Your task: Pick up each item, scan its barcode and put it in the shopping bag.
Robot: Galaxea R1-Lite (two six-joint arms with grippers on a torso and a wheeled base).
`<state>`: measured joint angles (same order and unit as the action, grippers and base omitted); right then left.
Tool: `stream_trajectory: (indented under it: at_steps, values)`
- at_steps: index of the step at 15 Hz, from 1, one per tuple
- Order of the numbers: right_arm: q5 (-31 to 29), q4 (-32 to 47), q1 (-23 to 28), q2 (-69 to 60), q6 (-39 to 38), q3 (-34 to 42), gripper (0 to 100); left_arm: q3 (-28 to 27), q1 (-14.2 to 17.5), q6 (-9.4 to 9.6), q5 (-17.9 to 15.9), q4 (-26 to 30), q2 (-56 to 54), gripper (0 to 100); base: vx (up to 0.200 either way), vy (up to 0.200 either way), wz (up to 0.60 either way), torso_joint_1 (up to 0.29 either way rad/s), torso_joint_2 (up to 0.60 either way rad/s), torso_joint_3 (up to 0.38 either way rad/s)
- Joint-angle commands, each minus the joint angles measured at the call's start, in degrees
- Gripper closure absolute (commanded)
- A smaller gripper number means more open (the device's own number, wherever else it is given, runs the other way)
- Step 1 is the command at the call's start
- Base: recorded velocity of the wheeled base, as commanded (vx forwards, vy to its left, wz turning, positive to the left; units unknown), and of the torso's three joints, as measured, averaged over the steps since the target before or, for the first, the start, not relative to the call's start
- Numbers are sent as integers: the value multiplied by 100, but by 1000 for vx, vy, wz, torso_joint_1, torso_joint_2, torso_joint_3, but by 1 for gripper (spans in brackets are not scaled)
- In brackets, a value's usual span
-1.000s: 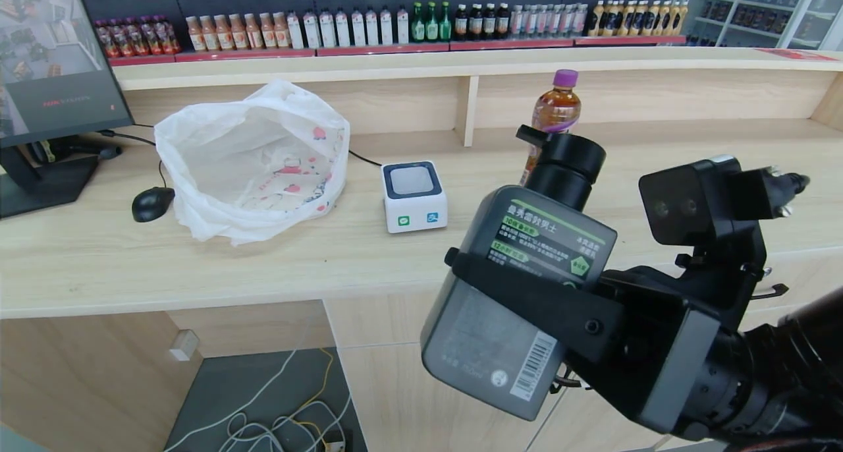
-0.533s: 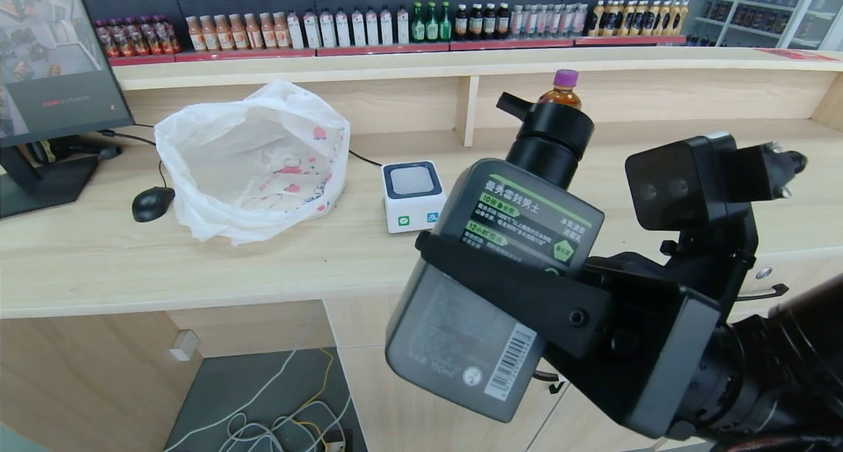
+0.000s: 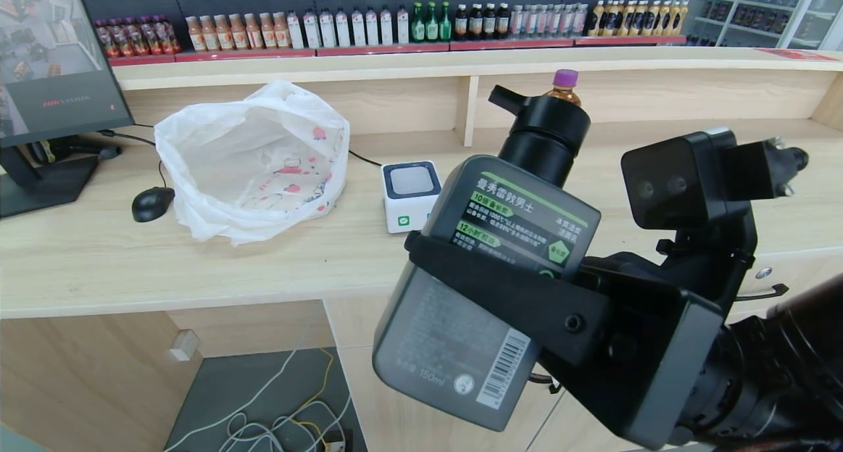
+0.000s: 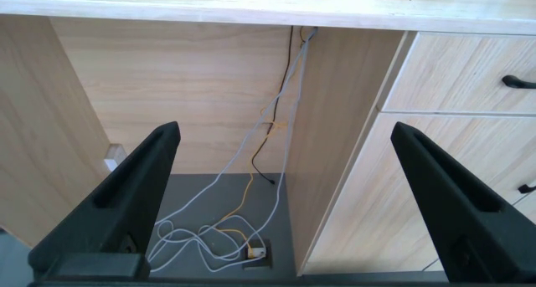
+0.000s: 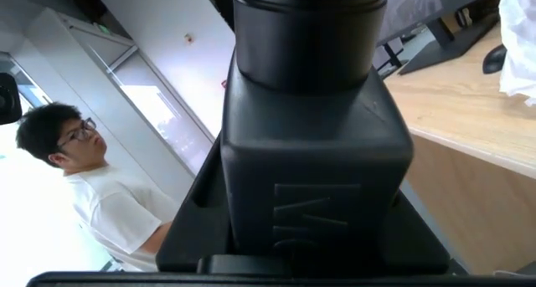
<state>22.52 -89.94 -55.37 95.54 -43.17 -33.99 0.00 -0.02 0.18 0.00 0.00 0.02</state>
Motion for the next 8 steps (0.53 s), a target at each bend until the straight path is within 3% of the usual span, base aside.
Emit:
stream_trajectory:
  at_steps: [1,8]
  values:
    - [7,-6,0,-9,1,-3,100,0,-6,-1,0,0,-2,0,0,0,0,0,0,0]
    - [-2,-6,-44,0,1,6,100,0,2,-1,0,0,-2,0,0,0,0,0,0,0]
